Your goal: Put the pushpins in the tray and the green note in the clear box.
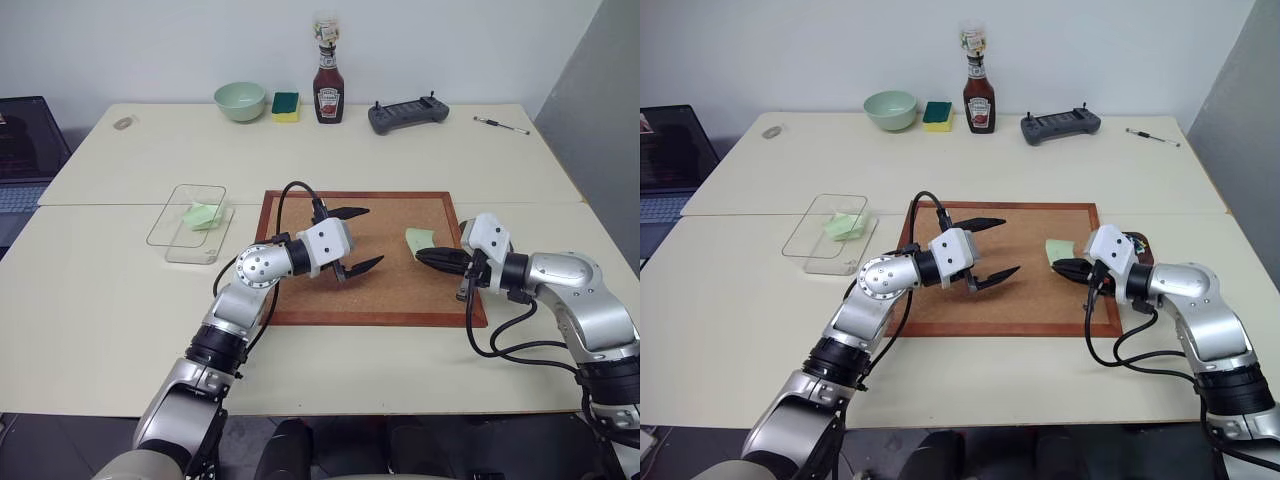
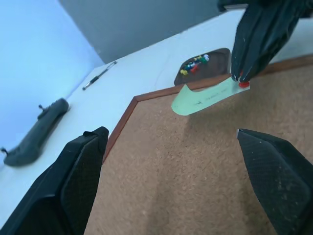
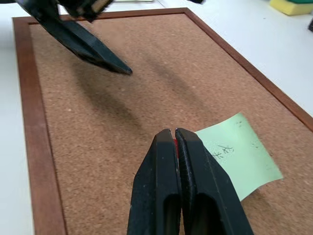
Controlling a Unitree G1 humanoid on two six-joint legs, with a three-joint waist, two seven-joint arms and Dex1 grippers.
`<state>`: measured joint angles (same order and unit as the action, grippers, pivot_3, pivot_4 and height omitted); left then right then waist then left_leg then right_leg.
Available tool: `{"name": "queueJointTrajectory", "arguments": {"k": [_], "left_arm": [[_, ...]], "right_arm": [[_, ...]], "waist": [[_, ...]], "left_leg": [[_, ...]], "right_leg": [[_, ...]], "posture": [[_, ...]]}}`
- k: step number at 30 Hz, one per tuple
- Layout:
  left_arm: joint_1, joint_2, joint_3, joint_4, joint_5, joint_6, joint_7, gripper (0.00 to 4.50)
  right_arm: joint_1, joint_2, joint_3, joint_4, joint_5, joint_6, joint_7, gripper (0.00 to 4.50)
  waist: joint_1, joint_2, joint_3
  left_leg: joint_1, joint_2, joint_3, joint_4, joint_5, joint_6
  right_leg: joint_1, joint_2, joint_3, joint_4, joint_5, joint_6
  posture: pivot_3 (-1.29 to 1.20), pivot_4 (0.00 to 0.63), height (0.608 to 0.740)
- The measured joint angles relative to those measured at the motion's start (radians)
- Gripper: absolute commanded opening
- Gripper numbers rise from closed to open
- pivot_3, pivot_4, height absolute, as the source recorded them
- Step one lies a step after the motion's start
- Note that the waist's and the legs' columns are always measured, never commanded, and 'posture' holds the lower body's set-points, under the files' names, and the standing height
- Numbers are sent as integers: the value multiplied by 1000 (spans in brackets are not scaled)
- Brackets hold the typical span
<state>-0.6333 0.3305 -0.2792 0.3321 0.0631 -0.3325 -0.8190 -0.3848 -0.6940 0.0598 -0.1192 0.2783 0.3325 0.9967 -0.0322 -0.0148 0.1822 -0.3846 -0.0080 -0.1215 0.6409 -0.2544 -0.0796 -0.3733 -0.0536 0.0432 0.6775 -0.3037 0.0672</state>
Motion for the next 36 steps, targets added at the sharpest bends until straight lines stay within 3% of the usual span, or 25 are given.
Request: {"name": "queueJointTrajectory", "arguments": {"k": [12, 27, 31, 36], "left_arm": [[-133, -21, -68, 255, 108, -300, 6, 4450], [-214, -70, -88, 439, 198, -428, 92, 4450], [-242, -82, -91, 485, 216, -446, 106, 3939], [-274, -101, -104, 564, 245, -482, 133, 2871]], "right_arm": [[-40, 2, 10, -44, 25, 57, 14, 0], [-61, 4, 12, -76, 55, 93, 25, 0], [-61, 4, 12, -78, 56, 101, 24, 0], [-63, 6, 12, -83, 56, 112, 24, 0]], "waist": [[0, -1, 0], [0, -1, 1], [0, -1, 1], [0, -1, 1]], "left_leg": [[-1, 0, -1, 0, 0, 0], [-2, -1, -1, 0, 0, 0], [-2, 0, -1, 0, 0, 0], [-2, -1, -1, 0, 0, 0]], "right_leg": [[-1, 0, -1, 0, 0, 0], [-1, 0, -1, 0, 0, 0], [-1, 0, -1, 1, 0, 0], [-1, 0, -1, 1, 0, 0]], "posture": [[0, 150, 740], [0, 150, 740], [0, 150, 740], [0, 150, 740]]}}
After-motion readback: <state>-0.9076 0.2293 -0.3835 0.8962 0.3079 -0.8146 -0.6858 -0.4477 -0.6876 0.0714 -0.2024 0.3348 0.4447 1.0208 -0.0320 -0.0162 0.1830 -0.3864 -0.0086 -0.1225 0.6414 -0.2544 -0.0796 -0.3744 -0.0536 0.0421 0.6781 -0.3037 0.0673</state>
